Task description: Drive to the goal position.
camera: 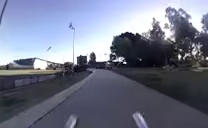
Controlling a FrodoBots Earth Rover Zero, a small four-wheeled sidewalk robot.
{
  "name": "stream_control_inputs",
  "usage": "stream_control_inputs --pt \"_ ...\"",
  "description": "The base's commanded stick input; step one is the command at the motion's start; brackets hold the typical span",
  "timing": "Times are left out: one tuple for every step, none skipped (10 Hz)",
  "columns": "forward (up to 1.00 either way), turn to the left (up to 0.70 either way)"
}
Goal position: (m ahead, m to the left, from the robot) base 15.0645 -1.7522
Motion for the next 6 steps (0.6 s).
stream_control_inputs --pt "1.0 0.0" --pt "1.0 0.0" --pt "1.0 0.0" --pt "1.0 0.0" --pt "1.0 0.0" --pt "1.0 0.0"
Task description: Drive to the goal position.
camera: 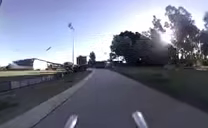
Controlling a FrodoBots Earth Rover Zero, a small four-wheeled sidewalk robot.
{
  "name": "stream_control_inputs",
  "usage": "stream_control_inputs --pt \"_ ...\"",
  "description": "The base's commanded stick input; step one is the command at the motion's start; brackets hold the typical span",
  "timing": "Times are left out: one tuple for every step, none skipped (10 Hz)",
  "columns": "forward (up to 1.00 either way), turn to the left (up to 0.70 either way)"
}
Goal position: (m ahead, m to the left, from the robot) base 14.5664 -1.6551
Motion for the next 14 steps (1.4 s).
stream_control_inputs --pt "1.0 0.0" --pt "1.0 0.0" --pt "1.0 0.0" --pt "1.0 0.0" --pt "1.0 0.0" --pt "1.0 0.0" --pt "1.0 0.0" --pt "1.0 0.0" --pt "1.0 0.0" --pt "1.0 0.0" --pt "1.0 0.0" --pt "1.0 0.0" --pt "1.0 0.0" --pt "1.0 0.0"
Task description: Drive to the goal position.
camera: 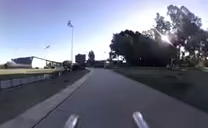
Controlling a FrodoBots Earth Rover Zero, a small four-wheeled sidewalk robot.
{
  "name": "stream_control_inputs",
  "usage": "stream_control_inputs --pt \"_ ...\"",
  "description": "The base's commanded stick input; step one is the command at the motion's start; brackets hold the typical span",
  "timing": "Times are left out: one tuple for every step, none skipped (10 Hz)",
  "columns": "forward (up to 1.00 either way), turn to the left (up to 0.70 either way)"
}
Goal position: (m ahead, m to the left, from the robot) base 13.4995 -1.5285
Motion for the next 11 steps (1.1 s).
stream_control_inputs --pt "1.0 0.0" --pt "1.0 0.0" --pt "1.0 0.0" --pt "1.0 0.0" --pt "1.0 0.0" --pt "1.0 0.0" --pt "1.0 0.0" --pt "1.0 0.0" --pt "1.0 0.0" --pt "1.0 0.0" --pt "1.0 0.0"
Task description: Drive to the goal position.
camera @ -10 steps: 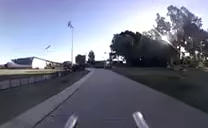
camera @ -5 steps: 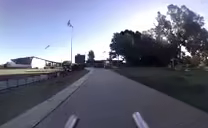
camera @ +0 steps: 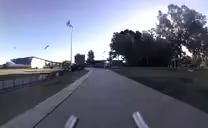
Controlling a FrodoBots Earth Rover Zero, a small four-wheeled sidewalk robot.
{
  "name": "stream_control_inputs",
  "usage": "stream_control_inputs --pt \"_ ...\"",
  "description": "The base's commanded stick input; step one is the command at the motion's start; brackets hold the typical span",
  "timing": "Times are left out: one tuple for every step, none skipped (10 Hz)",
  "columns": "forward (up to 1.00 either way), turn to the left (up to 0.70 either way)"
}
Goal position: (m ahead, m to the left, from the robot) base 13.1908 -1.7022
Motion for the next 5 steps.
stream_control_inputs --pt "1.0 0.0" --pt "1.0 0.0" --pt "1.0 0.0" --pt "1.0 0.0" --pt "1.0 0.0"
